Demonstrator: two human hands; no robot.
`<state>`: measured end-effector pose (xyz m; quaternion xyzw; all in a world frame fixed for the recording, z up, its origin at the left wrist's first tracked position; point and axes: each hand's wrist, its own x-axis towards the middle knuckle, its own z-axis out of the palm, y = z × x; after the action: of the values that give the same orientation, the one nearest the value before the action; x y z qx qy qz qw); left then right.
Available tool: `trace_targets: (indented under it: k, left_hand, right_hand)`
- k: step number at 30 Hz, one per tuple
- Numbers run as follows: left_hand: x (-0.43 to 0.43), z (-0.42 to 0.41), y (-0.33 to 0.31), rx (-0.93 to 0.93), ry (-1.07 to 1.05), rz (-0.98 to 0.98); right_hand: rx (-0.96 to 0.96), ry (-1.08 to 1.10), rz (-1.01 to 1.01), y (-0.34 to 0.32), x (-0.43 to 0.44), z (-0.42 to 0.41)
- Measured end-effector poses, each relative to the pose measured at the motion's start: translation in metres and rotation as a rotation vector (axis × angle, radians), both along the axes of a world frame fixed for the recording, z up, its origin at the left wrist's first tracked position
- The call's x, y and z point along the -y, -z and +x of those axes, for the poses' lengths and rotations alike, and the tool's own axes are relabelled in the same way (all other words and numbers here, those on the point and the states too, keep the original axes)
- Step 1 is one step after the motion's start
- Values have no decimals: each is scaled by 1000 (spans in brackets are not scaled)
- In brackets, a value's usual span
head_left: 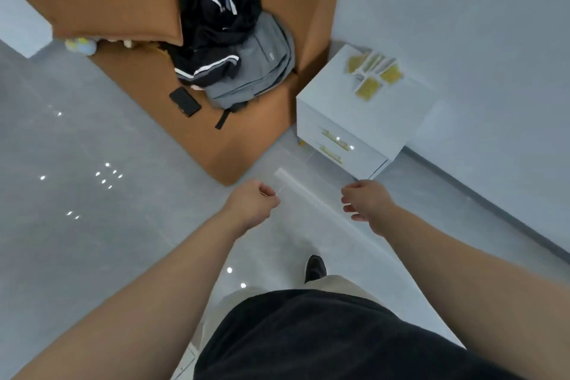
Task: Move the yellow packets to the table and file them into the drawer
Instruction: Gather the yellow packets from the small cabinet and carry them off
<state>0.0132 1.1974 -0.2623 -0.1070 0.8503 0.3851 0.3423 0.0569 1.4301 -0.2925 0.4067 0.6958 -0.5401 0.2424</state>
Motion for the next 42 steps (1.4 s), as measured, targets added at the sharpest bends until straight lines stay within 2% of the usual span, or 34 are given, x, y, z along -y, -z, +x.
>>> trace_targets:
  k: [6,12,17,23,32,38,42]
  left_hand:
    - [-84,-86,4,-13,181,-22]
    - [-152,-182,38,17,305,-8]
    - [-201,-276,72,87,385,-8]
    - [-239,-376,87,145,487,-106]
    - [-293,-459,142,306,363,-135]
    - [-333,-493,210,327,200,-181]
    - [-368,-511,249,350,136,-172]
  right_hand:
    - [4,181,-18,10,-65,-42]
    - [50,306,-13,27,-119,-103]
    - [113,387,19,44,-155,-174]
    - [205,402,13,56,-175,-250]
    - [331,417,6,102,-218,-334]
    - [417,456,6,174,-250,-394]
    - [511,474,136,228,-274,-427]
